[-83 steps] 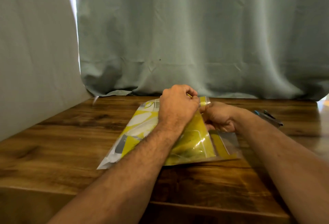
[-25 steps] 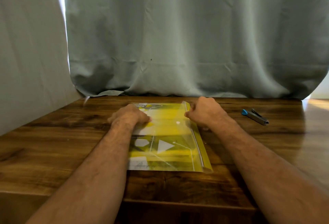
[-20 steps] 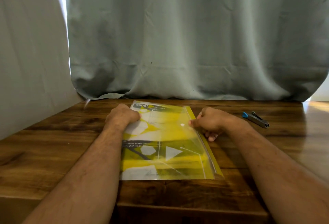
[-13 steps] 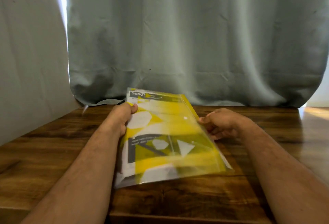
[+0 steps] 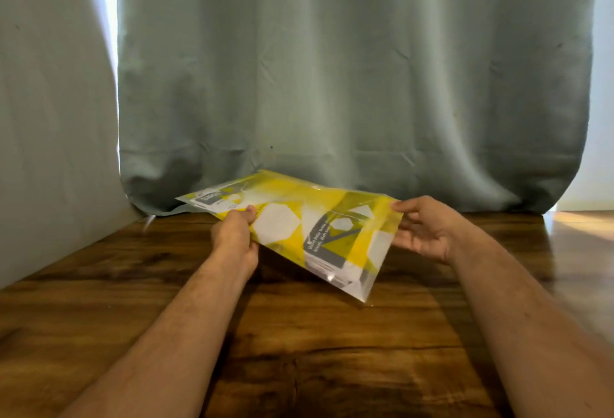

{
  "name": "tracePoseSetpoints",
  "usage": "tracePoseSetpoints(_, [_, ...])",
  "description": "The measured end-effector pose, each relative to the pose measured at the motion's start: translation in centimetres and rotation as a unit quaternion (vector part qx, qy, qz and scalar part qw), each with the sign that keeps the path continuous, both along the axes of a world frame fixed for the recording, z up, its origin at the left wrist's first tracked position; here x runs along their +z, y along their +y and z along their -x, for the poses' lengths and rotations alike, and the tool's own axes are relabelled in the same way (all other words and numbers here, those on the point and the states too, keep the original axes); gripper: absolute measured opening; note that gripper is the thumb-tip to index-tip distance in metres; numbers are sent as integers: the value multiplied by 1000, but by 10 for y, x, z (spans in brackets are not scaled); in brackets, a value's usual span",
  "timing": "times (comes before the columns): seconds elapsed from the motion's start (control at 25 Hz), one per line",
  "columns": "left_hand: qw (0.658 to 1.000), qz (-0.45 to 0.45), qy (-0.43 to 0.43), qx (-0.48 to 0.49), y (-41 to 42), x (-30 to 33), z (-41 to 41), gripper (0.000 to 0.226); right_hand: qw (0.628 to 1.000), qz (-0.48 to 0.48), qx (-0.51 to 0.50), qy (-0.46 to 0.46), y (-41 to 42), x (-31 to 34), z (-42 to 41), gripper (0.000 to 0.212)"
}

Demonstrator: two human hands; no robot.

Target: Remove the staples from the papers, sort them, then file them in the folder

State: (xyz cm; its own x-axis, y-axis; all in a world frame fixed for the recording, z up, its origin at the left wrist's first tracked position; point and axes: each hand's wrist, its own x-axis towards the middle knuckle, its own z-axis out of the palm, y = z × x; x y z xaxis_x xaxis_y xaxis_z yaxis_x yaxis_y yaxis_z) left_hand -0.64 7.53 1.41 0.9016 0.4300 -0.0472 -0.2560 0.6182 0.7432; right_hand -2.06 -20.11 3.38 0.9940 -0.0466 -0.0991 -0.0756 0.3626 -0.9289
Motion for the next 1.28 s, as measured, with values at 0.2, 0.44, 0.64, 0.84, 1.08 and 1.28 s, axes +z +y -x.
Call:
tracePoseSetpoints(0.2, [995,-31,53,-83,-6,-8,5,42,966,251,-56,33,9,-17,-12,34])
tracePoseSetpoints(0.44, [877,-380,200,216,19,-6,22,70,846,526,-84,1,-34,-19,-17,39])
tracePoseSetpoints(0.64, [552,-822,99,93,-4,-21,12,57,792,606,-71,18,-45,-29,-18,36])
tracePoseSetpoints(0.84, [533,-835,62,-120,-10,-34,2,67,657,734,-166,-37,-16,-28,-12,35])
tracePoseSetpoints(1.08, [532,-834,63,-129,-8,-39,-2,60,624,777,28,-80,27,-43,-18,48])
tracePoseSetpoints(1.28, [565,-823,19,-65,-10,-41,-2,64,627,770,-19,-115,26,-47,-20,73])
